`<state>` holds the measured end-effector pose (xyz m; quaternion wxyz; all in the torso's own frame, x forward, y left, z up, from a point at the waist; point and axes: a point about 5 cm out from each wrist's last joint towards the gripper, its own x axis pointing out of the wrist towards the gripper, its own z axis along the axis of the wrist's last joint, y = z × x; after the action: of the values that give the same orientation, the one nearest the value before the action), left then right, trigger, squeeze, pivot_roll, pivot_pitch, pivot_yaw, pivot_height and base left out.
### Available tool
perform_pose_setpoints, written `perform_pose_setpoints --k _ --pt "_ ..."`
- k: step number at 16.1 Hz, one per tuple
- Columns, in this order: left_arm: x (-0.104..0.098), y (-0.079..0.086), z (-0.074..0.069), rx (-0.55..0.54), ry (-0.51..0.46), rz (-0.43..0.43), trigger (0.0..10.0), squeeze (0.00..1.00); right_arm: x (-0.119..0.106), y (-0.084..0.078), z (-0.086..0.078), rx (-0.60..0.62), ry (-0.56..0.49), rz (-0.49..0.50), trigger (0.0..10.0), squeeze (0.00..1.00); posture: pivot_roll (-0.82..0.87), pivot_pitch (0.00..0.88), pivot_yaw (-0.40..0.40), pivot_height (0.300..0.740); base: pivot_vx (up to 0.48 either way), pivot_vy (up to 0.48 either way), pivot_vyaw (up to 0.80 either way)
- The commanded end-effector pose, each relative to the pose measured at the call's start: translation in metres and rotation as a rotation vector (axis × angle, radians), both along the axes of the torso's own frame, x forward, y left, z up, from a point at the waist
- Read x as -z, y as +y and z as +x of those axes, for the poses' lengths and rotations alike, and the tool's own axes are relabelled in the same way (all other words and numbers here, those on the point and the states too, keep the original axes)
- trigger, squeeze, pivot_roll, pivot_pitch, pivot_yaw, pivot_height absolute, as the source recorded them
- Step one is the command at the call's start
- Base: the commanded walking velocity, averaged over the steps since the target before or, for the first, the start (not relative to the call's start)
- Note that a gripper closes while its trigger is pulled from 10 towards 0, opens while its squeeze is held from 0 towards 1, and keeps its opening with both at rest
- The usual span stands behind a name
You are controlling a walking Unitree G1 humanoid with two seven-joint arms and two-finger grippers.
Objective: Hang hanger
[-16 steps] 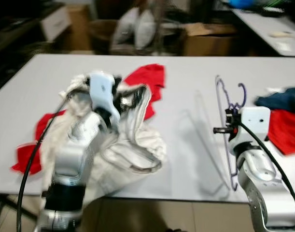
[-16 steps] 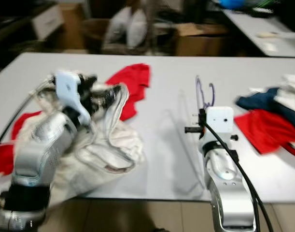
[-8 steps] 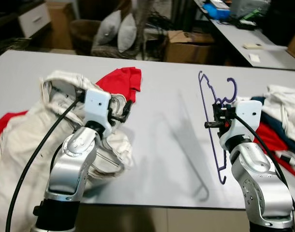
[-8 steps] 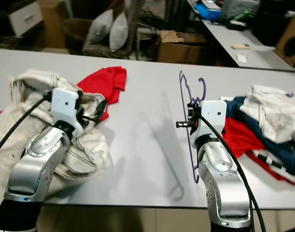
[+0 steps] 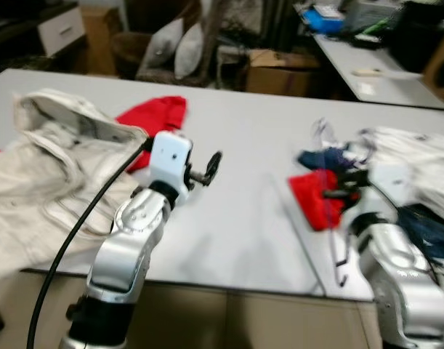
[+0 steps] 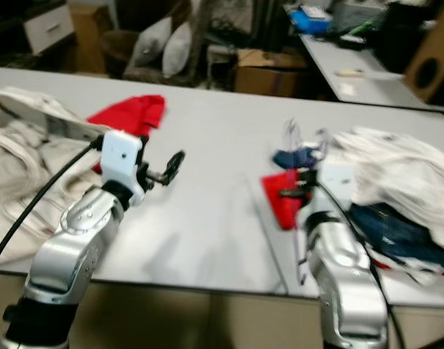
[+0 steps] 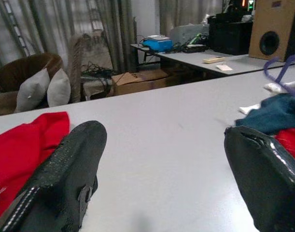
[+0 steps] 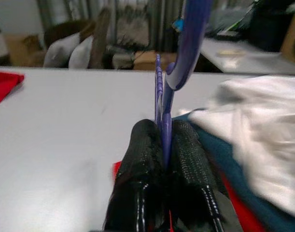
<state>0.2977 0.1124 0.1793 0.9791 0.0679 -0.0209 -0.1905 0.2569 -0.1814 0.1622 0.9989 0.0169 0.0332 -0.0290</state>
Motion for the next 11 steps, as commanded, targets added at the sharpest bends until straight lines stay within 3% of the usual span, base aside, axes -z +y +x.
perform_pose_setpoints --k 1,2,3,5,7,8,10,11 --pt "0.002 0.0 0.001 0.005 0.022 0.006 10.0 0.0 -0.004 -0.002 -0.005 0.01 -0.007 -0.002 10.0 0.0 -0.02 0.005 0.013 0.74 0.0 -0.42 0.0" --pt "0.004 -0.007 -0.001 0.071 0.064 -0.068 10.0 0.75 -0.004 -0.007 -0.012 0.038 -0.006 -0.008 10.0 0.0 -0.06 0.011 0.033 0.74 0.0 -0.39 0.0" --pt "0.005 -0.012 -0.002 0.118 0.084 -0.139 10.0 1.0 -0.004 -0.012 -0.019 0.068 0.004 -0.015 10.0 0.0 -0.08 0.012 0.046 0.74 0.0 0.0 0.0" --pt "0.009 -0.016 -0.001 0.131 0.102 -0.163 10.0 1.0 -0.006 -0.016 -0.029 0.07 0.015 -0.079 10.0 0.0 -0.11 0.016 0.074 0.74 0.0 0.0 -0.23" --pt "0.012 -0.016 0.0 0.122 0.123 -0.163 10.0 1.0 -0.012 -0.015 -0.033 0.052 0.008 -0.149 10.0 0.0 -0.13 0.0 0.089 0.74 0.0 0.0 -0.8" --pt "0.013 -0.015 0.002 0.11 0.13 -0.157 10.0 1.0 -0.013 -0.013 -0.033 0.051 0.004 -0.157 10.0 0.0 -0.14 0.0 0.097 0.74 0.0 0.0 -0.8" --pt "0.017 -0.009 0.005 0.054 0.094 -0.139 10.0 1.0 -0.014 -0.007 -0.036 0.04 -0.012 -0.076 10.0 0.0 -0.12 0.001 0.117 0.74 0.0 0.0 -0.8" --pt "0.019 -0.004 0.004 0.03 0.091 -0.167 10.0 0.9 -0.016 -0.003 -0.035 0.016 -0.04 -0.119 10.0 0.0 -0.11 0.0 0.105 0.74 0.0 0.0 -0.8"
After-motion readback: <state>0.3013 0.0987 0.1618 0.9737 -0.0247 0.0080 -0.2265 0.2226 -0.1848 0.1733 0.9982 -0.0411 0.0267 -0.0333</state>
